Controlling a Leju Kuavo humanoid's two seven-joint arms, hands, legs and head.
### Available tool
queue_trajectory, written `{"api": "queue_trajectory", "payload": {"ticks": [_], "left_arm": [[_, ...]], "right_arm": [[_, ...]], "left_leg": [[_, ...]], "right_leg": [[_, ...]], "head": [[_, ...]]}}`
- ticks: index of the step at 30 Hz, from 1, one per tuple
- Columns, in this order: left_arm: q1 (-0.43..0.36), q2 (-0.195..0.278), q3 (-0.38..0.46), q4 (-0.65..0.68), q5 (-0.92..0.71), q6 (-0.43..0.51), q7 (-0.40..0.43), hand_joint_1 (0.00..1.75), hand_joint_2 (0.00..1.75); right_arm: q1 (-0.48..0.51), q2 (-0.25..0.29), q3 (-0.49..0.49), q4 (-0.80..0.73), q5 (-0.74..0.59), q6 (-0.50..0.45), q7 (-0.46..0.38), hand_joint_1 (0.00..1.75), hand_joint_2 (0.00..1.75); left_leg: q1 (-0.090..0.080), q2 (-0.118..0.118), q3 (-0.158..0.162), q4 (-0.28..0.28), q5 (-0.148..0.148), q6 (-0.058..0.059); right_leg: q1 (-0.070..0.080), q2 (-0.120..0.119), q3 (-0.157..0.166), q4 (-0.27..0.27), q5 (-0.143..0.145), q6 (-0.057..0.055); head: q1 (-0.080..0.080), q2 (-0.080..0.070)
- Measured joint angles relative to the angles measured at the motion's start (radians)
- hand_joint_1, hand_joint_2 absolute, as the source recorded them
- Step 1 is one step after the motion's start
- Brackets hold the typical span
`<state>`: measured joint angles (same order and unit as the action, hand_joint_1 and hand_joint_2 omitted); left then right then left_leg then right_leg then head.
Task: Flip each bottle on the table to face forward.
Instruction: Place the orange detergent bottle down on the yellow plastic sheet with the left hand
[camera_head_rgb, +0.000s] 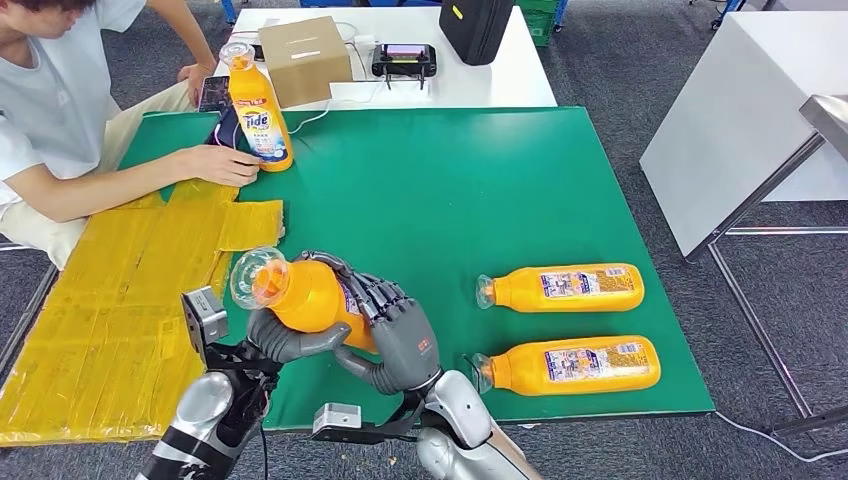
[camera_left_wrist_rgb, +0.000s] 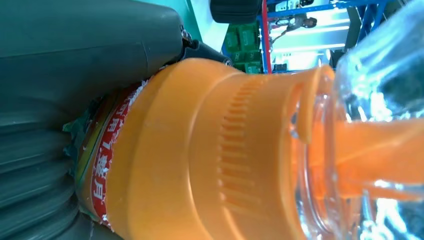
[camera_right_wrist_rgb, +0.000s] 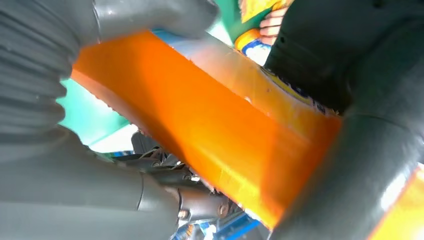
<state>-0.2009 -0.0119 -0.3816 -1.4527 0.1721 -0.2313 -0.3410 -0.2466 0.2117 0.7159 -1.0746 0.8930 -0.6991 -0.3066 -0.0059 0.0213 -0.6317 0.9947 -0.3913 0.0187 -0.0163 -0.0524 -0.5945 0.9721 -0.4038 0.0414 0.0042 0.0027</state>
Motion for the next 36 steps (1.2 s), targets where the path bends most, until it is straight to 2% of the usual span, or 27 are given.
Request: {"api": "queue_trajectory", "payload": {"ticks": [10, 15, 25, 27, 30, 32, 34, 36], "left_arm": [[-0.015, -0.013, 0.021, -0.009, 0.003, 0.089, 0.000, 1.75, 1.75], [-0.017, -0.013, 0.035, -0.018, 0.008, 0.111, -0.004, 1.75, 1.75], [-0.031, -0.011, 0.061, -0.034, -0.056, 0.194, -0.029, 1.75, 1.75], [-0.035, -0.010, 0.066, -0.035, -0.119, 0.248, -0.037, 1.75, 1.75], [-0.050, -0.004, 0.070, -0.033, -0.317, 0.399, -0.049, 1.75, 1.75], [-0.063, 0.000, 0.070, -0.029, -0.396, 0.454, -0.048, 1.75, 1.75], [-0.074, 0.006, 0.069, -0.020, -0.485, 0.499, -0.030, 1.75, 1.75], [-0.091, 0.014, 0.067, 0.004, -0.644, 0.558, 0.012, 1.75, 1.75]], "right_arm": [[0.072, -0.025, -0.045, -0.221, -0.178, 0.000, -0.120, 0.00, 1.75], [0.092, -0.033, -0.071, -0.302, -0.203, 0.000, -0.137, 0.00, 1.75], [0.106, -0.042, -0.099, -0.348, -0.221, 0.000, -0.156, 0.00, 1.75], [0.111, -0.043, -0.106, -0.360, -0.219, 0.000, -0.159, 0.00, 1.75], [0.121, -0.045, -0.113, -0.383, -0.226, 0.000, -0.161, 0.00, 1.75], [0.125, -0.048, -0.116, -0.398, -0.230, 0.000, -0.161, 0.00, 1.75], [0.127, -0.052, -0.118, -0.413, -0.242, 0.006, -0.156, 0.00, 1.75], [0.130, -0.061, -0.118, -0.435, -0.286, 0.040, -0.143, 0.00, 1.75]], "left_leg": [[0.000, 0.000, 0.000, 0.000, 0.000, 0.000], [0.000, 0.000, 0.000, 0.000, 0.000, 0.000], [0.000, 0.000, 0.000, 0.000, 0.000, 0.000], [0.000, 0.000, 0.000, 0.000, 0.000, 0.000], [0.000, 0.000, 0.000, 0.000, 0.000, 0.000], [0.000, 0.000, 0.000, 0.000, 0.000, 0.000], [0.000, 0.000, 0.000, 0.000, 0.000, 0.000], [0.000, 0.000, 0.000, 0.000, 0.000, 0.000]], "right_leg": [[0.000, 0.000, 0.000, 0.000, 0.000, 0.000], [0.000, 0.000, 0.000, 0.000, 0.000, 0.000], [0.000, 0.000, 0.000, 0.000, 0.000, 0.000], [0.000, 0.000, 0.000, 0.000, 0.000, 0.000], [0.000, 0.000, 0.000, 0.000, 0.000, 0.000], [0.000, 0.000, 0.000, 0.000, 0.000, 0.000], [0.000, 0.000, 0.000, 0.000, 0.000, 0.000], [0.000, 0.000, 0.000, 0.000, 0.000, 0.000]], "head": [[0.000, 0.000], [0.000, 0.000], [0.000, 0.000], [0.000, 0.000], [0.000, 0.000], [0.000, 0.000], [0.000, 0.000], [0.000, 0.000]]}}
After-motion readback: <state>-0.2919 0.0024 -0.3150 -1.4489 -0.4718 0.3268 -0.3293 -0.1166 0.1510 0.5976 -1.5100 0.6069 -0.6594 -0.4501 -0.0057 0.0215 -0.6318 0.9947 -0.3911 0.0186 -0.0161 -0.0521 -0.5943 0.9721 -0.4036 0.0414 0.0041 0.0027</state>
